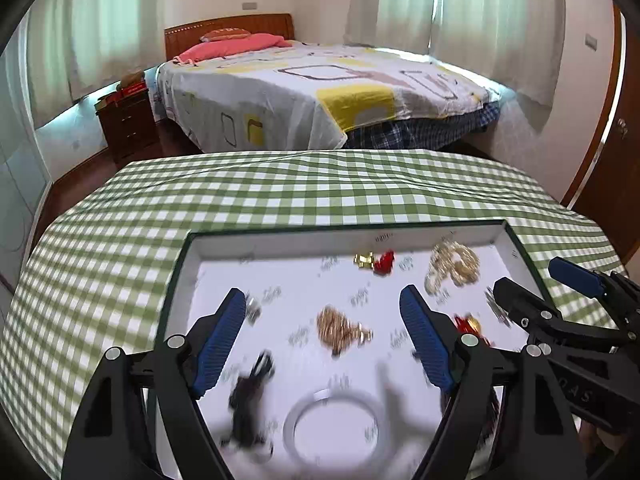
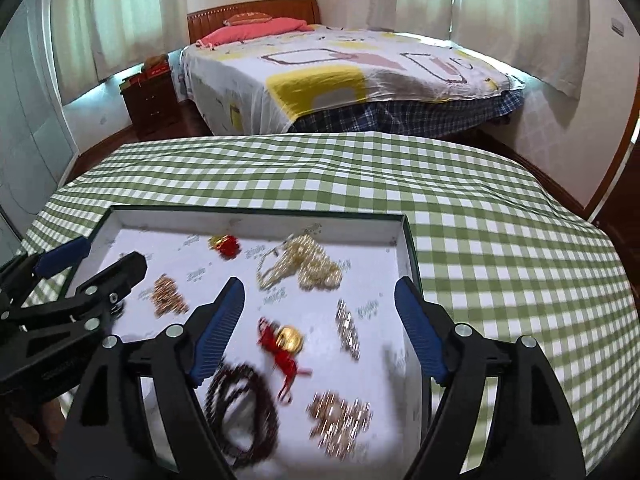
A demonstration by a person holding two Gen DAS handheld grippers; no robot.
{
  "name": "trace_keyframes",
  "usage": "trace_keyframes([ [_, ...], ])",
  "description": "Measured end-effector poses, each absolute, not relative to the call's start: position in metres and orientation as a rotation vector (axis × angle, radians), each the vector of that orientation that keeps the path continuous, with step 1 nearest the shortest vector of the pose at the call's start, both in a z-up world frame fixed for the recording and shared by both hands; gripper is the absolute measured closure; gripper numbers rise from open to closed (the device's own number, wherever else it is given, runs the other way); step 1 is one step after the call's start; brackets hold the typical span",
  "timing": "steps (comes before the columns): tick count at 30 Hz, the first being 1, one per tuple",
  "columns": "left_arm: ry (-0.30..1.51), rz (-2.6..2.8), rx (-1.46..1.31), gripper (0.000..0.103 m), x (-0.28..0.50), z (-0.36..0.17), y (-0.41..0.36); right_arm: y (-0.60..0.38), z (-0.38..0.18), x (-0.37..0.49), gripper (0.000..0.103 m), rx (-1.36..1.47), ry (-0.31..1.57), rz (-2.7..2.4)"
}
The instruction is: Organize jewelry
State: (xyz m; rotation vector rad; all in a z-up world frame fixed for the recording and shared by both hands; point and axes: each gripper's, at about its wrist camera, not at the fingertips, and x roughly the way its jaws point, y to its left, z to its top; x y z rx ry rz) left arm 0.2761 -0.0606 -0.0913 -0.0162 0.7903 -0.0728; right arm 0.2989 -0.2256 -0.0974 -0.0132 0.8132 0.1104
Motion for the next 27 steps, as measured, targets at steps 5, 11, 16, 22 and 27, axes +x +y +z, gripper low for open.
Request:
trace_keyframes([
  [5, 0.759, -0.08, -0.031, 0.024, 0.234, -0.081, -0.05, -0.221, -0.087, 0.256, 0.024, -0.004, 0.784, 0.104],
  [11, 0.718, -0.051, -0.002, 0.021, 0.184, -0.067, -0.041, -0.215, -0.072, 0.206, 0.018, 0.002, 0.75, 0.108],
  [16, 0.681, -0.028, 0.006, 0.019, 0.144, -0.054, -0.031, -0.207, -0.059, 0.169, 0.015, -0.004, 0.719, 0.117],
  [22, 0.676, 0.039, 0.041, 0.019, 0.106, -0.047, -0.018, -0.206, -0.04, 0.128, 0.013, -0.008, 0.68, 0.134],
  [27, 0.662, 0.059, 0.01, 0.019, 0.079, -0.033, -0.005, -0.206, -0.019, 0.101, 0.012, 0.0, 0.639, 0.14],
])
